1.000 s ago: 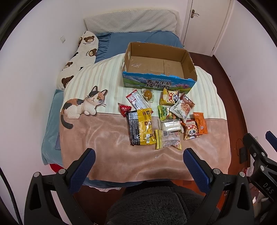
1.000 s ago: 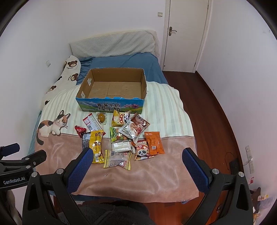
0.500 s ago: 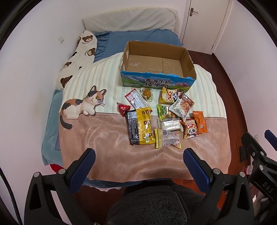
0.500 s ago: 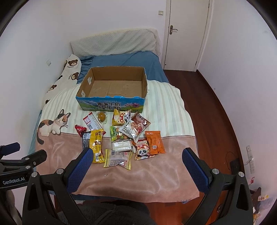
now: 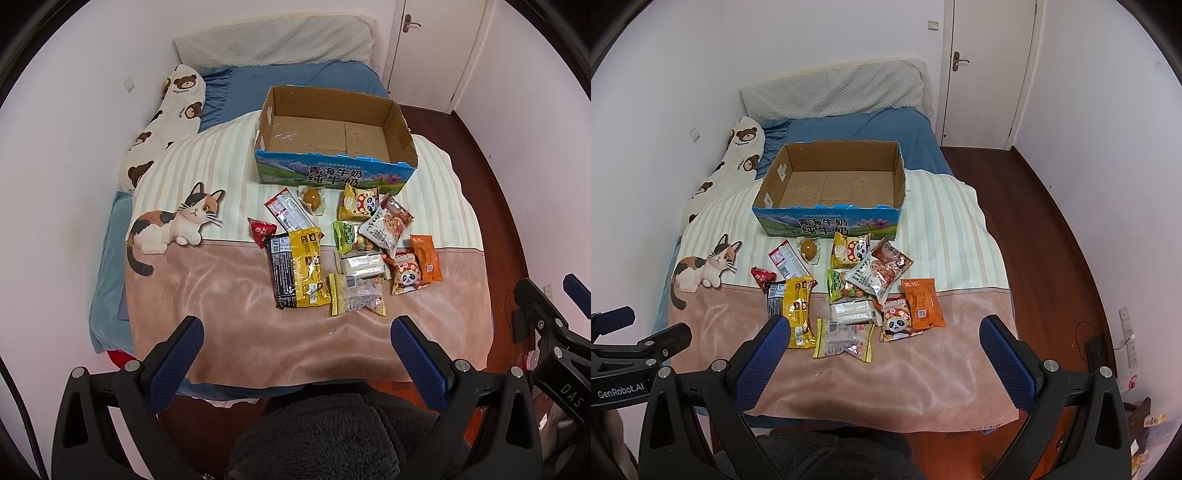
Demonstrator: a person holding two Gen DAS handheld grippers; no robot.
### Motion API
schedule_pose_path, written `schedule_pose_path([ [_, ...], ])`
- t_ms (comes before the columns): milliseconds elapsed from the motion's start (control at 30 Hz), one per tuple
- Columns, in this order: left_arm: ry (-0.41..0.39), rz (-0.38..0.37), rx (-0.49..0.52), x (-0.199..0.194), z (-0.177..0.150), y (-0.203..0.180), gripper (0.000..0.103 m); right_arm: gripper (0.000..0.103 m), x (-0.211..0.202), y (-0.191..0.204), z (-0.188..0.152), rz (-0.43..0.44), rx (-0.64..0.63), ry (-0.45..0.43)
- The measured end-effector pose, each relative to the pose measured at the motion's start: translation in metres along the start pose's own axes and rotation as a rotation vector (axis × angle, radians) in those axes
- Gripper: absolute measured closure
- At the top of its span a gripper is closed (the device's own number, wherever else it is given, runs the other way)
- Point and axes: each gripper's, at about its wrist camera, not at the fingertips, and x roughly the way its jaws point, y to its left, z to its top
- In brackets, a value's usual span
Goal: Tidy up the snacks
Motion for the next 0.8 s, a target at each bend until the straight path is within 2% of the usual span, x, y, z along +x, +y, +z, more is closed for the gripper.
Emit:
schedule_pose_path([
  [800, 0.003, -0.015, 0.0, 0.0041, -0.003, -0.0071, 0.0, 0.0, 0.0084, -0.0003, -0.0023, 0.013, 0.005, 0.022],
])
